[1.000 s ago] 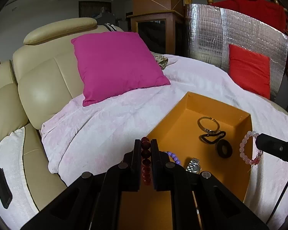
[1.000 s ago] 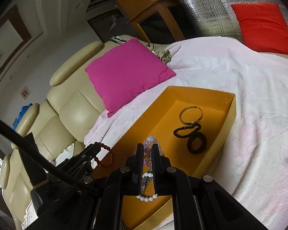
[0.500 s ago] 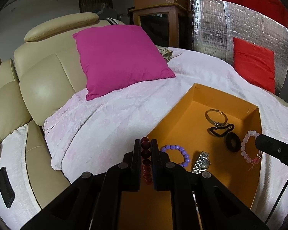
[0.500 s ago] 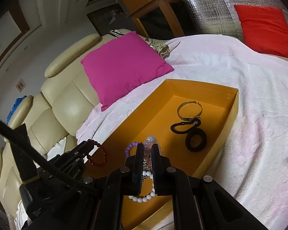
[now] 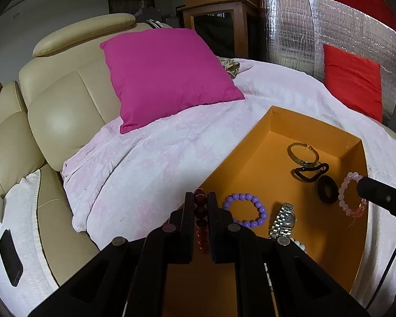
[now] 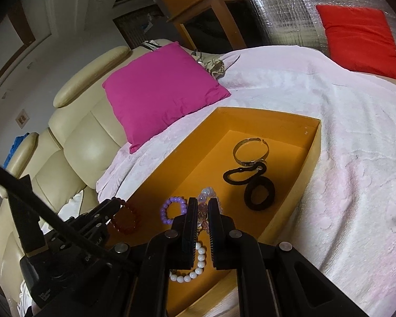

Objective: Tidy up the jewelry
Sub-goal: 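Open left tool to drop red bracelet while right tool drops pink ring into box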

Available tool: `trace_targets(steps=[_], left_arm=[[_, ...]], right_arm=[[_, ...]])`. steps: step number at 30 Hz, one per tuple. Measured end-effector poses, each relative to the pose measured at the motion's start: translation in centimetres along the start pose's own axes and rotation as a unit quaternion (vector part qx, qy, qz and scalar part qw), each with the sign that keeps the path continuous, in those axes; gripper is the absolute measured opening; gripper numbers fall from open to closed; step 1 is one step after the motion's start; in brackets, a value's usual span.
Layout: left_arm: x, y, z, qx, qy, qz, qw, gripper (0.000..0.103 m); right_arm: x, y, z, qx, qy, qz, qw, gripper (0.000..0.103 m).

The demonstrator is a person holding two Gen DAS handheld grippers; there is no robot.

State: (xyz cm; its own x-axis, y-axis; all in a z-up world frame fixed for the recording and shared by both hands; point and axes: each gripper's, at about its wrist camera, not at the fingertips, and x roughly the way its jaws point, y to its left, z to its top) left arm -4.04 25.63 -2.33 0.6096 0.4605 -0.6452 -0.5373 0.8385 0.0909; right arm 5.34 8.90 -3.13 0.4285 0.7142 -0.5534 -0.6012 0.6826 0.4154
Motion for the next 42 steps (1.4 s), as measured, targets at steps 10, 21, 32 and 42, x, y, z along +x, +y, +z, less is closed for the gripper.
trace_targets(steps=[10, 21, 32, 42], left_arm=[[0.8, 0.1, -0.3, 0.002, 0.016, 0.005, 0.9999, 0.01], [1.6, 0.4, -0.6, 0.005, 0.032, 0.012, 0.9994, 0.009], [2.6, 0.7, -1.0, 0.012, 0.05, 0.017, 0.9985, 0.01], [2.2, 0.2, -1.2, 0.027, 0.047, -0.002, 0.9985, 0.03]], right_arm=[[0.5, 0.0, -0.2, -0.002, 0.003, -0.004, 1.0, 0.009], [1.4, -0.1, -0.1, 0.003, 0.006, -0.005, 1.0, 0.009], [2.4, -0.2, 0.0, 0.007, 0.009, -0.008, 1.0, 0.009], [3.2, -0.1, 0.3, 0.006, 0.005, -0.031, 0.999, 0.012]])
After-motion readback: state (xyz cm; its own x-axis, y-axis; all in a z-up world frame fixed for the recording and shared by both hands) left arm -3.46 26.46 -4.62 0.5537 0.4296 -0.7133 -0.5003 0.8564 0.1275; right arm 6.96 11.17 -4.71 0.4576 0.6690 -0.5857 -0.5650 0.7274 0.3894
